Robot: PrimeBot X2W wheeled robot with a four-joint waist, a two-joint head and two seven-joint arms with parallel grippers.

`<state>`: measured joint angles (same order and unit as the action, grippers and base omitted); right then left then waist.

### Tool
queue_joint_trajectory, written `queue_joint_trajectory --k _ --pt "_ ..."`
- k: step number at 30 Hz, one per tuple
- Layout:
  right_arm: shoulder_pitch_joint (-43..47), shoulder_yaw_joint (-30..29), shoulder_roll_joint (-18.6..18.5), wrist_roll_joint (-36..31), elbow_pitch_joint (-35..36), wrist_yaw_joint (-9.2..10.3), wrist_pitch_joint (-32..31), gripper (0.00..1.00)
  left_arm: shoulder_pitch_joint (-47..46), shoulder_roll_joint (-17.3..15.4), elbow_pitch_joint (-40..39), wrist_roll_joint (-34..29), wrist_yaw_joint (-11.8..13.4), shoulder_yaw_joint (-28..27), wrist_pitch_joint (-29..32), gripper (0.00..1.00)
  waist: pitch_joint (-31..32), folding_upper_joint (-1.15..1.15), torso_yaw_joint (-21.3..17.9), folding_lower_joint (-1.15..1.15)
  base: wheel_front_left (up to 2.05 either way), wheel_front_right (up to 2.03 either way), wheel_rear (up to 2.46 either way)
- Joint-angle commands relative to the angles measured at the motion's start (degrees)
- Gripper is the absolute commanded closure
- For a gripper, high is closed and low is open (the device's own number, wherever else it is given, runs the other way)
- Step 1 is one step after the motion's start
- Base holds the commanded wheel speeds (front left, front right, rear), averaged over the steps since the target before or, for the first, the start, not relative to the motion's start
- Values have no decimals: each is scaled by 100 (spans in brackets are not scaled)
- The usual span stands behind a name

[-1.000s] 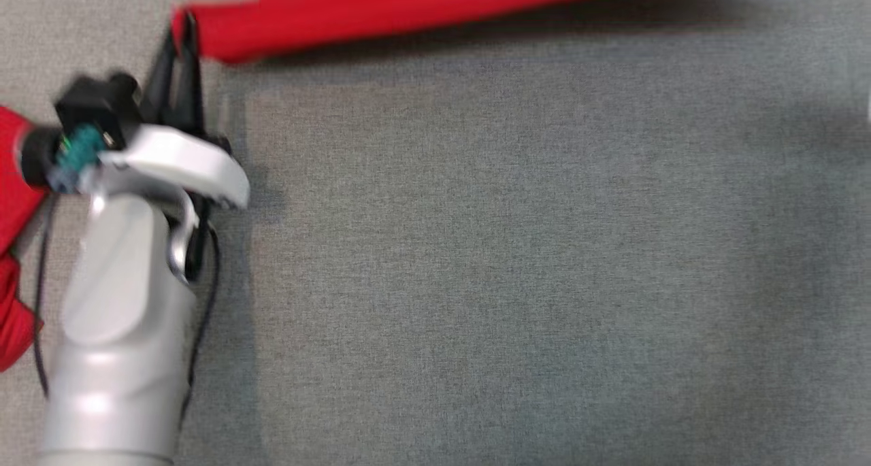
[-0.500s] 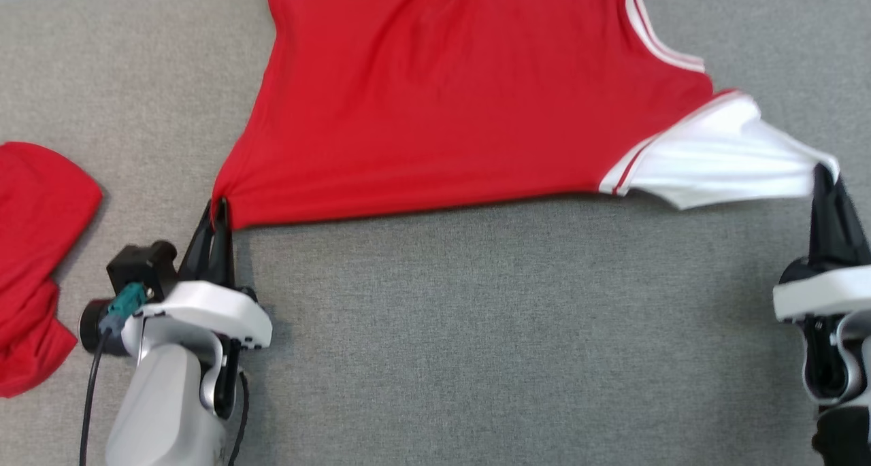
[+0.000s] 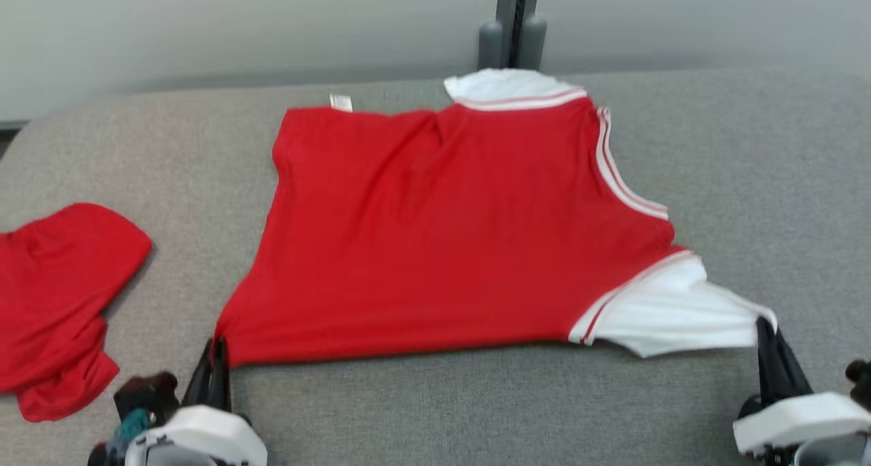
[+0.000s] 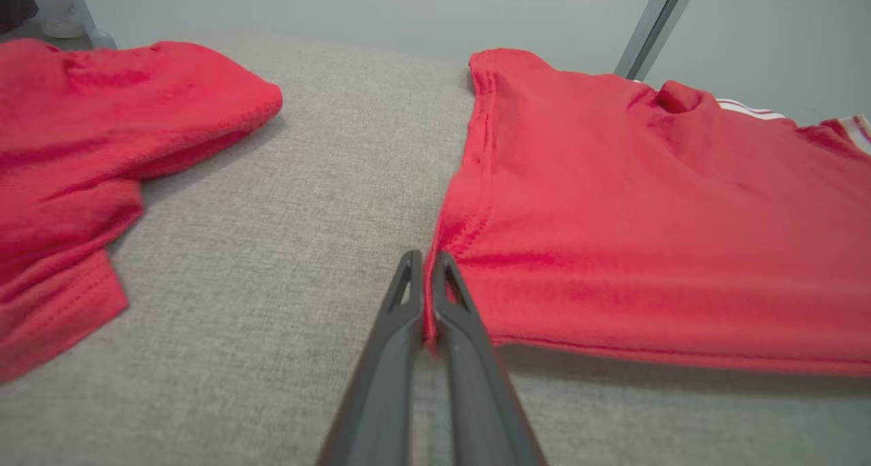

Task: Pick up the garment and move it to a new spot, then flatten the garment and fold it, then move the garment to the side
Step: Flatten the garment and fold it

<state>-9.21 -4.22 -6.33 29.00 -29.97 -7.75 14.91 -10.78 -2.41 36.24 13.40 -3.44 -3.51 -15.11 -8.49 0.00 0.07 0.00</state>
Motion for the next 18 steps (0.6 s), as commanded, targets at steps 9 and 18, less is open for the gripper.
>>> queue_joint_trajectory --k 9,18 --pt "1038 43 -4 251 -147 47 42 100 1086 -100 49 192 180 -81 -7 100 893 0 -1 0 0 0 0" --pt "1584 198 -102 457 -121 47 42 100 1606 -98 157 132 189 23 -7 100 1099 0 0 0 0 0 0"
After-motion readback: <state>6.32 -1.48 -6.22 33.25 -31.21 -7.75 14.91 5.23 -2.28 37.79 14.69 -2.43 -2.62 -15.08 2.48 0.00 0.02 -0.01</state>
